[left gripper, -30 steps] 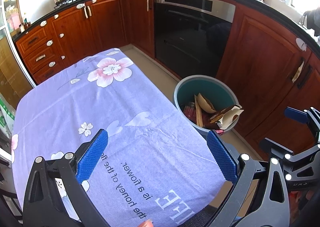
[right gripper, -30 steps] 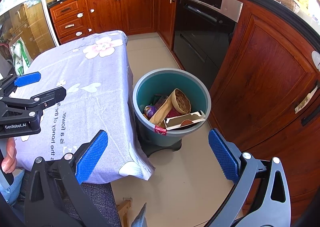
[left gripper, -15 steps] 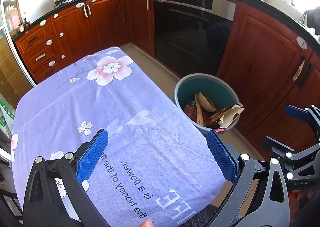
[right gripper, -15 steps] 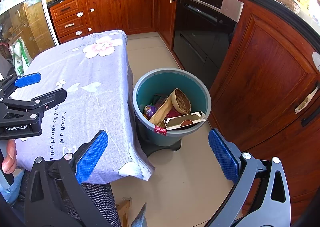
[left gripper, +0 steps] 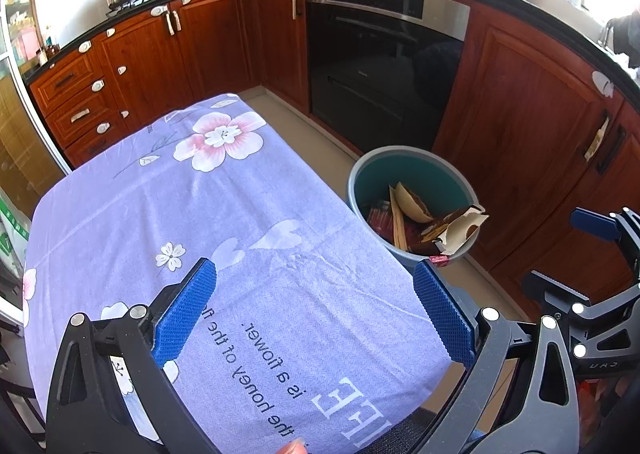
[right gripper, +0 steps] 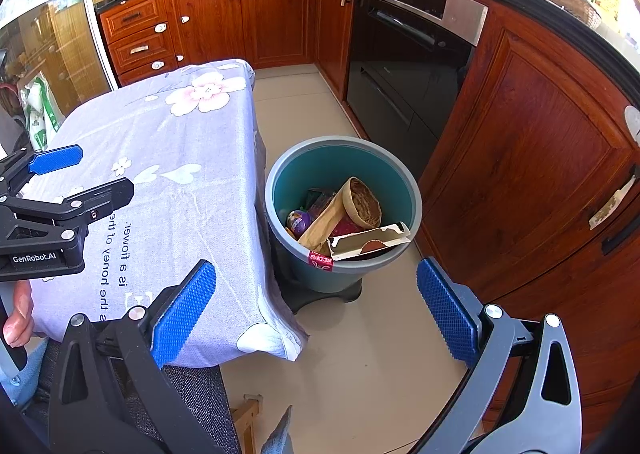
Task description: Collect trash
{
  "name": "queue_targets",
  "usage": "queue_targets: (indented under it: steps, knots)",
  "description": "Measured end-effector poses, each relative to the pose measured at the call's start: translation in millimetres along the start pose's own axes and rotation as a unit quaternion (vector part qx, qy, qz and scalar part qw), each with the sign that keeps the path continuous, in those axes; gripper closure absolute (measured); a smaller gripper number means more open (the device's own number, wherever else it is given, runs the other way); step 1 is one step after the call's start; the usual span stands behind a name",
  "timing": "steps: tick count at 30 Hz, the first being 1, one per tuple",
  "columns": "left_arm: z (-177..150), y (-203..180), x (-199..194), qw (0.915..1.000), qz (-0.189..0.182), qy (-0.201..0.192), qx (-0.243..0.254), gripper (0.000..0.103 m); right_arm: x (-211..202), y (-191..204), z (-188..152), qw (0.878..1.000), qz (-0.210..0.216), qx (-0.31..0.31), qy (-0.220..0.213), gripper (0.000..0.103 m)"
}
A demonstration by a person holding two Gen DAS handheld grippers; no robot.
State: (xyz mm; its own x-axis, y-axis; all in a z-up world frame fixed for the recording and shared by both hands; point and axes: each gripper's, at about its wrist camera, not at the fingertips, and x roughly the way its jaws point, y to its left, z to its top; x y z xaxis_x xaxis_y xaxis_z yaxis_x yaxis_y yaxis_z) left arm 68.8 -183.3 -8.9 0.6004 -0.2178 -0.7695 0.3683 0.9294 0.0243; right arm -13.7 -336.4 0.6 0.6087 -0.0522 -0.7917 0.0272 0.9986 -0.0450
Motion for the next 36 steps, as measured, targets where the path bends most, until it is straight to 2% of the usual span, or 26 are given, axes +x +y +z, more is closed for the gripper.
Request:
queue_targets:
  steps: [36]
  knots:
    - [-0.8, -3.5, -0.2, 0.9999, 0.002, 0.003, 0.012, 0.004, 1.5, -5.5, 0.9, 1.0, -0.005, 0.004, 0.003, 0.006]
